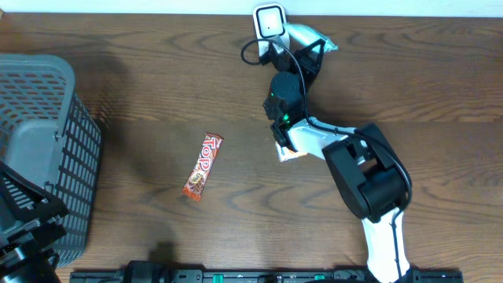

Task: Scan the item barcode
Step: 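Hold wipes pack barcode under the white scanner with right gripper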

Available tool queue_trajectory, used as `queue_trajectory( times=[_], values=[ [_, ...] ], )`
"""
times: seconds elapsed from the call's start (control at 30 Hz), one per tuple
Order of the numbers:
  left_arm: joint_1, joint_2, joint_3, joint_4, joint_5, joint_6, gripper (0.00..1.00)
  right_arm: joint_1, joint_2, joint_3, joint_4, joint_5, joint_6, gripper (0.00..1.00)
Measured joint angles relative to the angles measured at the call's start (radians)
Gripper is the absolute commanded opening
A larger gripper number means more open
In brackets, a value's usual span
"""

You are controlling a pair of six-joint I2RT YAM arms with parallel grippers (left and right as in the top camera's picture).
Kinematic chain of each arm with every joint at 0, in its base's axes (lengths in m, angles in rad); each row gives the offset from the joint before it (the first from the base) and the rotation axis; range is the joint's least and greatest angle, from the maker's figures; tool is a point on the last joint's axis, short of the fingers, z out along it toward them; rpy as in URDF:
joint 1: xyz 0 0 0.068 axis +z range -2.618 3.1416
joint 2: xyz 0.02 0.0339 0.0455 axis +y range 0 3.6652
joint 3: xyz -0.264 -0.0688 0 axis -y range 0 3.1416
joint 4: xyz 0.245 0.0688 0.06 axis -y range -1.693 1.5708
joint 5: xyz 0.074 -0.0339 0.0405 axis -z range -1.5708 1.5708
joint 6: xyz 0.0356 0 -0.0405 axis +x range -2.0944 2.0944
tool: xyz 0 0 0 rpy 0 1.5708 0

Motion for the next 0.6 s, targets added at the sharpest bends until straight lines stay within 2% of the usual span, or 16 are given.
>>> queue_trajectory(
  times=[0.2, 0.6],
  values=[
    [0.0, 0.0, 0.0, -0.028, 0.0, 0.0, 0.9, -0.024, 0.041, 0.024, 0.011, -0.089, -0.076, 0.01],
    [0.0, 0.0, 0.0, -0.102, 0.0, 0.0, 0.9, -0.061, 0.181, 0.227, -0.022, -0.293, -0.143, 0.01]
  ],
)
